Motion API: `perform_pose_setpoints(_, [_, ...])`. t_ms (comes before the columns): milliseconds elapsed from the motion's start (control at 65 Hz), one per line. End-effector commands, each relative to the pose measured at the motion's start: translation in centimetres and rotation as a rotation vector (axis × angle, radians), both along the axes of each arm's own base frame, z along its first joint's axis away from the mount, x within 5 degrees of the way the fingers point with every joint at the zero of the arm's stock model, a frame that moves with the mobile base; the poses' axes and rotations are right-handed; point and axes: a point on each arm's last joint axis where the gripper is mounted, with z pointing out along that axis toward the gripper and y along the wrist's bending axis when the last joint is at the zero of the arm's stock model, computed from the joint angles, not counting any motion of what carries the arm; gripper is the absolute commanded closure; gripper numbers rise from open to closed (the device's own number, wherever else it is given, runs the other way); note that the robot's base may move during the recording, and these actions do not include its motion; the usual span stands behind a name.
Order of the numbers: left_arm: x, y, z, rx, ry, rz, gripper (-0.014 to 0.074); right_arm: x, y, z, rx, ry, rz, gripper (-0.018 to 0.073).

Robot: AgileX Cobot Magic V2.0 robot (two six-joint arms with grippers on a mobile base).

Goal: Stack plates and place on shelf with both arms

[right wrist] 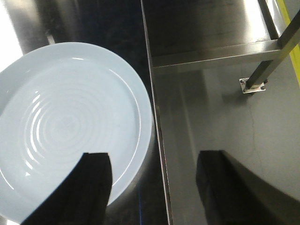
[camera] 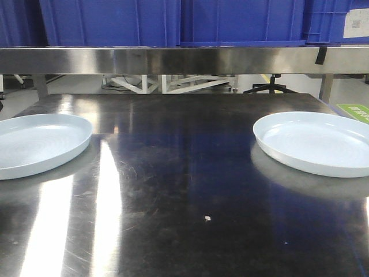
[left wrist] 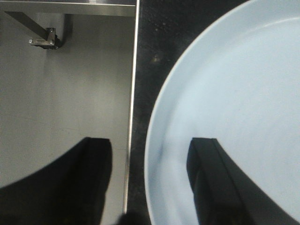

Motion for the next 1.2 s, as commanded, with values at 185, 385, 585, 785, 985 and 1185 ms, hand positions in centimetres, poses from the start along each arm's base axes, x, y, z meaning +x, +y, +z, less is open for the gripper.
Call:
perform_pose_setpoints(185, [0.8,-0.3,4.2,-0.071,-0.131,0.045,0.0491,0.5,0.0,1.8,-0.005,-0.104,0.006,0.0059])
perform_pose_setpoints(385, [-0.2,-2.3,9.2,-0.154,-0.247,0.018,0.0499,0.5,0.0,1.8,-0.004,-0.107,0.006,0.0059])
perform_pose_setpoints(585, [-1.4,-6.0,13.1,-0.222,-0.367,-0.089,0.0499,0.5,0.0,1.8,-0.004,-0.106,0.006,0.0059])
perform_pose_setpoints(785, [-1.7,-10.8,13.6,-0.334,-0.425,-0.186,0.0499,0.5,0.0,1.8,-0.004,-0.100,0.006,0.0059])
perform_pose_setpoints(985, [-0.8,-14.3,11.5,-0.371,-0.408,-0.244,0.0498,0.5,0.0,1.8,-0.004,-0.100,0.006,0.0059])
perform_pose_setpoints(1185, [0.7,-16.4,8.6,-0.370,-0.334,-0.257,0.0499,0.5,0.0,1.8,-0.004,-0.100,0.006,0.0059])
